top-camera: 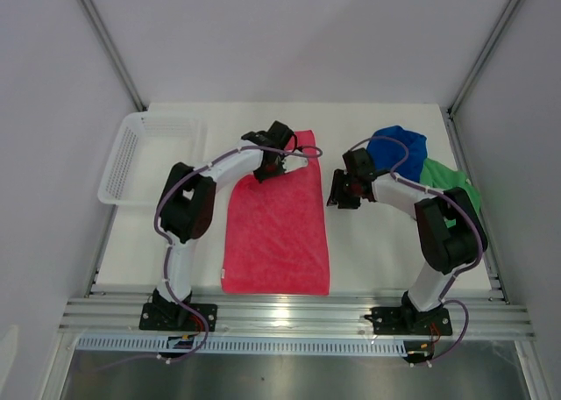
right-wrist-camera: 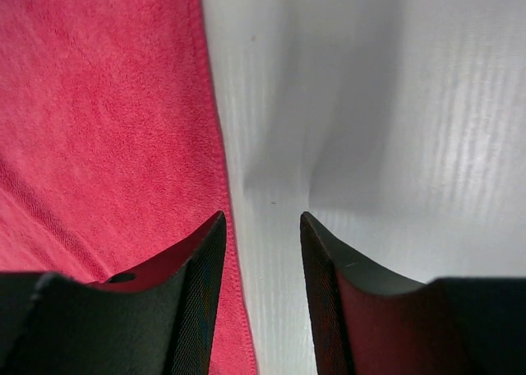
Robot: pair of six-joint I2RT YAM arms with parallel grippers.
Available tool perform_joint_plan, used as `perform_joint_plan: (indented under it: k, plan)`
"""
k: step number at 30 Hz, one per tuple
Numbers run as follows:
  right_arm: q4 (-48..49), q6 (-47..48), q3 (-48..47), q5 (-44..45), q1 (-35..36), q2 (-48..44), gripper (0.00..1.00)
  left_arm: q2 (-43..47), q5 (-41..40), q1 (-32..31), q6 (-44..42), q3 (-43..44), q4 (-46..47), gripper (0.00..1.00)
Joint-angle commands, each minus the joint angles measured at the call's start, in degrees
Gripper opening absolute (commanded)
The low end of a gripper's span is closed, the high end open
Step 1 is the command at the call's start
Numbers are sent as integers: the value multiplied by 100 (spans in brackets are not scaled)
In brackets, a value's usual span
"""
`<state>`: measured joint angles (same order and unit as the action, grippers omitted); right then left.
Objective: Roll the towels
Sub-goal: Flatten the towel
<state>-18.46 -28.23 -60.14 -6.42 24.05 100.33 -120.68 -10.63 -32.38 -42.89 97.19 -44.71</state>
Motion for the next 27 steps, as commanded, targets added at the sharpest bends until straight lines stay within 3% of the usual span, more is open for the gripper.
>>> perform_joint_plan:
  k: [1,6,10,11,18,21,26,27]
  plan:
    - [238,-227,177,88,-102,-409,44,379,140,-259,325,-156,-178,2]
    - [369,-394,503,18,-313,-699,45,440,552,-541,545,-297,-485,11]
    - [404,-429,626,-35,-445,-805,49,476,1000,-673,703,-305,-793,52]
    - [387,-403,635,-35,-454,-814,50,493,1019,-682,730,-288,-855,55]
    - [264,-333,661,17,-577,-998,50,800,1739,-621,976,414,-1479,59]
    - [220,-315,670,61,-621,-1086,49,871,2275,-218,1466,1125,-1340,59]
    - [202,-297,723,70,-648,-1183,48,-23,2023,566,2442,2013,-925,52]
    - [194,-306,723,79,-656,-1192,47,-295,1847,592,2461,2685,-1169,52]
